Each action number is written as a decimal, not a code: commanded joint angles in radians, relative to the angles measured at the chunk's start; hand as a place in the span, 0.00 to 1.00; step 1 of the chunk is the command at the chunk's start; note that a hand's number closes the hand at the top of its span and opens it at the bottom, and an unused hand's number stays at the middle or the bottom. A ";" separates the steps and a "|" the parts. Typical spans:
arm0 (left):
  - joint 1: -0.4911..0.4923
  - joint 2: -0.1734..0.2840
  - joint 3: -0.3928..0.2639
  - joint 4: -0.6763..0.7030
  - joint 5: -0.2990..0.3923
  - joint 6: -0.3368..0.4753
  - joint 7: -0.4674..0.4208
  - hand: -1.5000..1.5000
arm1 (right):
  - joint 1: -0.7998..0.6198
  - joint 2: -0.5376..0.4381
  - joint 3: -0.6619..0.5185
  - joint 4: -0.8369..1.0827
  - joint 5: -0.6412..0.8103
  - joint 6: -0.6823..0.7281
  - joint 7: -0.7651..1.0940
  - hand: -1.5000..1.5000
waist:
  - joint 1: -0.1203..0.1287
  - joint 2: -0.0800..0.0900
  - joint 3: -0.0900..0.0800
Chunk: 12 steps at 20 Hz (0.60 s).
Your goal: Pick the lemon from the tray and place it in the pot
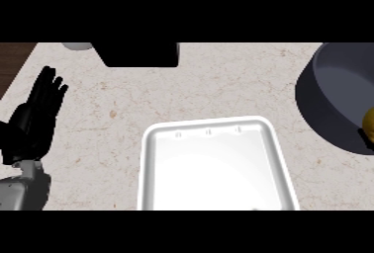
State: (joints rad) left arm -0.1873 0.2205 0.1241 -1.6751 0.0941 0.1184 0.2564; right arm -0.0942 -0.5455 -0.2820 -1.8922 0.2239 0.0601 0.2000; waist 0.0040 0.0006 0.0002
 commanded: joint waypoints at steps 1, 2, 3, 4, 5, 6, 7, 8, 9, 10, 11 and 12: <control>0.014 -0.032 -0.023 0.038 -0.020 -0.003 -0.049 0.50 | -0.108 -0.005 -0.019 0.252 0.014 -0.002 -0.104 1.00 | 0.006 0.003 0.000; -0.034 0.001 0.017 0.073 -0.003 -0.014 -0.047 0.50 | -0.036 -0.009 -0.072 0.287 0.014 -0.011 -0.214 1.00 | -0.002 0.003 0.000; -0.030 -0.030 -0.013 0.048 -0.026 0.016 -0.033 0.50 | -0.108 0.016 -0.055 0.338 -0.017 -0.012 -0.202 1.00 | 0.003 0.002 0.000; -0.020 -0.020 -0.011 0.053 -0.015 -0.008 -0.052 0.50 | -0.172 0.041 -0.052 0.403 -0.049 -0.029 -0.194 1.00 | 0.014 0.005 0.001; -0.029 -0.008 -0.001 0.032 -0.012 -0.003 -0.007 0.50 | -0.159 -0.018 -0.120 0.463 -0.061 -0.001 -0.282 1.00 | 0.005 0.002 0.001; -0.044 -0.013 -0.004 0.052 -0.021 0.006 -0.006 0.50 | -0.162 -0.004 -0.033 0.453 0.108 -0.089 -0.283 1.00 | 0.007 0.003 0.000; -0.051 0.011 0.005 0.043 -0.001 -0.021 -0.002 0.50 | -0.144 -0.081 -0.027 0.434 0.231 -0.141 -0.259 1.00 | 0.026 0.011 0.001; -0.019 -0.011 -0.009 0.031 -0.003 -0.014 -0.005 0.50 | -0.117 -0.077 -0.021 0.432 0.290 -0.195 -0.268 1.00 | 0.024 0.009 0.001; -0.032 -0.018 -0.029 -0.011 -0.025 0.005 0.005 0.50 | -0.155 -0.101 -0.020 0.504 0.334 -0.223 -0.274 1.00 | 0.039 0.011 0.002; -0.056 -0.020 -0.018 0.051 -0.015 -0.003 -0.014 0.50 | -0.179 -0.121 -0.019 0.577 0.345 -0.223 -0.312 1.00 | 0.028 0.014 0.001; -0.056 -0.012 -0.022 0.018 -0.029 0.010 0.023 0.50 | -0.207 -0.110 -0.029 0.638 0.363 -0.265 -0.312 1.00 | 0.028 0.010 0.002; -0.030 0.004 0.010 0.055 0.005 -0.032 -0.030 0.50 | -0.240 -0.106 -0.009 0.694 0.393 -0.291 -0.335 1.00 | 0.030 0.010 0.001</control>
State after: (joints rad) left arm -0.2245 0.2119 0.1156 -1.6410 0.0822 0.1107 0.2475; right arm -0.2657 -0.6257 -0.3079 -1.3668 0.4949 -0.1336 -0.0773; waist 0.0278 0.0094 0.0012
